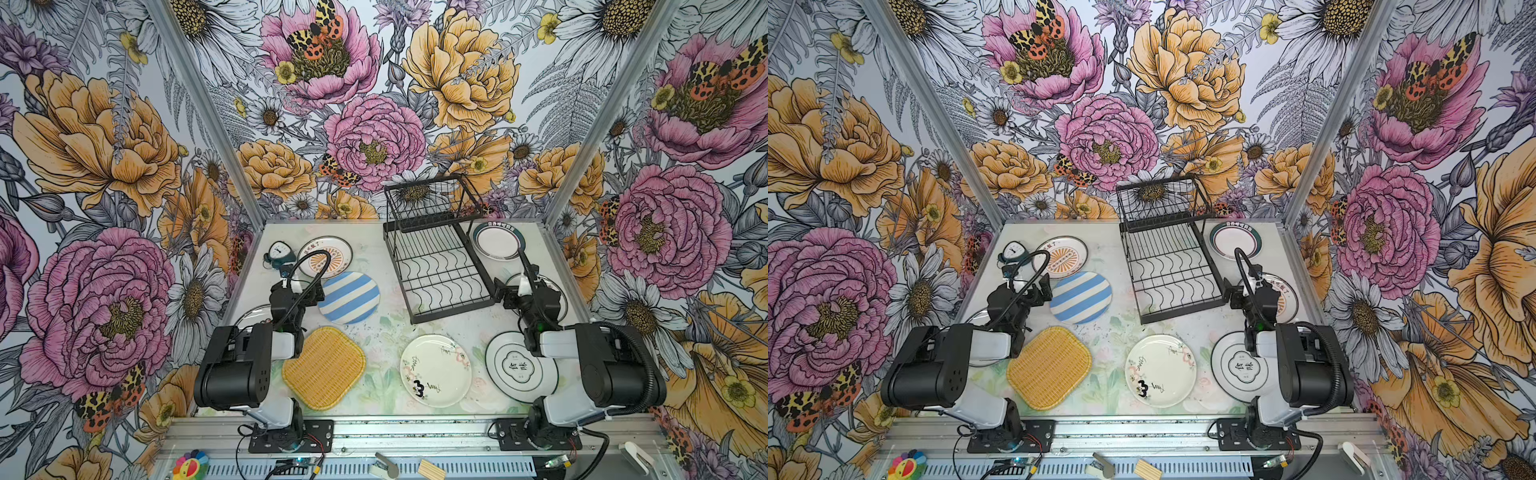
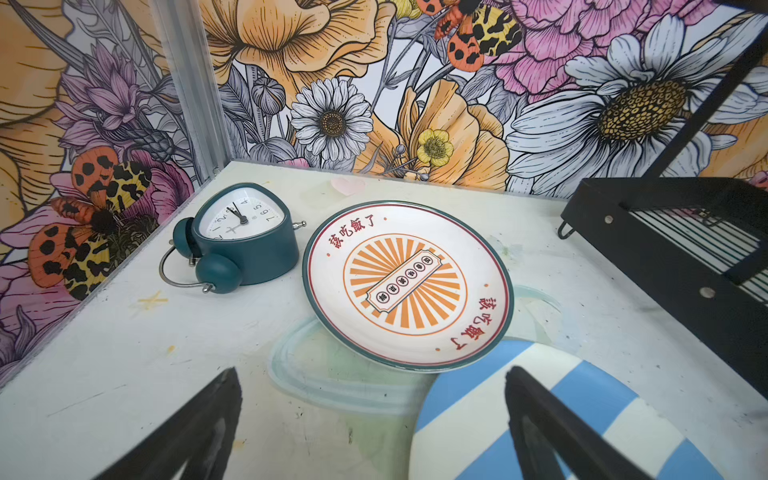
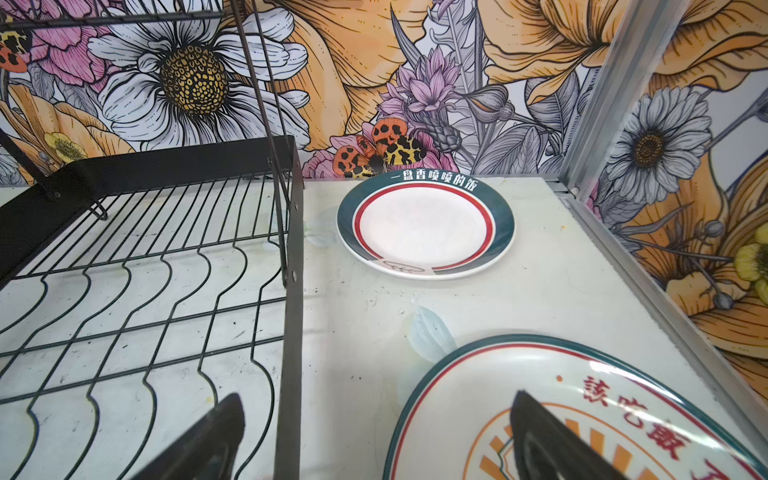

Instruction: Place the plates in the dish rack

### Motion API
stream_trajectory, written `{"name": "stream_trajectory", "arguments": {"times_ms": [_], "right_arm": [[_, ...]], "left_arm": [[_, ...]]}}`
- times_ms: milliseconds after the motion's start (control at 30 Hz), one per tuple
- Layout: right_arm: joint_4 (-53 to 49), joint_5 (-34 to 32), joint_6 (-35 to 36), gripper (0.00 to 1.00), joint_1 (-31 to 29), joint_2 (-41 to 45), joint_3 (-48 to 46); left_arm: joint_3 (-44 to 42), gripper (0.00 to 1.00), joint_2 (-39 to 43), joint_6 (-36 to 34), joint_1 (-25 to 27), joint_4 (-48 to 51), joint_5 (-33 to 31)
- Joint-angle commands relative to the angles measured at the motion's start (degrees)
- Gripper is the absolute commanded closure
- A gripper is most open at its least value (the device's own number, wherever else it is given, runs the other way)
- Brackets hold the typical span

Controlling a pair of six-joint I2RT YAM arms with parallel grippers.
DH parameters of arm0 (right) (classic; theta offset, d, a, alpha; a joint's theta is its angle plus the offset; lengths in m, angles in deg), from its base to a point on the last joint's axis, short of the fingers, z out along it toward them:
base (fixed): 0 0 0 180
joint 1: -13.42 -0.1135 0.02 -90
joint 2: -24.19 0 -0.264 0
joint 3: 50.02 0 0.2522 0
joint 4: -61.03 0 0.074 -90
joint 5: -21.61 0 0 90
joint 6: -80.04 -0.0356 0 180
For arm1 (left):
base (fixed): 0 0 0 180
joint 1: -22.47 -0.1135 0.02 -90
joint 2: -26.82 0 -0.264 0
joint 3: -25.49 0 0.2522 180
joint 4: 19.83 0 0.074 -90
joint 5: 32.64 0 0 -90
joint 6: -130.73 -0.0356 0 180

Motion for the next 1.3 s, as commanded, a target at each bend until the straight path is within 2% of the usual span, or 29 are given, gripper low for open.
{"name": "stream_trajectory", "arguments": {"times_ms": [0, 1133, 1200, 1267], "right_arm": [[0.4, 0.3, 0.7, 0.01, -0.4, -0.4, 1.2], [0.3, 0.0, 0.8, 0.0, -0.6, -0.3, 1.2], [-1.8, -0.2, 0.8, 0.0, -0.6, 1.6, 1.6], [-8.8, -0.5, 0.6, 0.0, -0.7, 5.3, 3.9]], "left_arm": [[0.5, 0.01, 0.0, -1.0, 0.3, -0.3, -1.0], [1.1, 0.01, 0.6, -1.7, 1.3, 1.0, -2.4], [1.8, 0.01, 3.1, -1.5, 1.2, 4.5, -3.2], [4.2, 0.01, 7.1, -1.6, 1.4, 12.0, -3.8]]}}
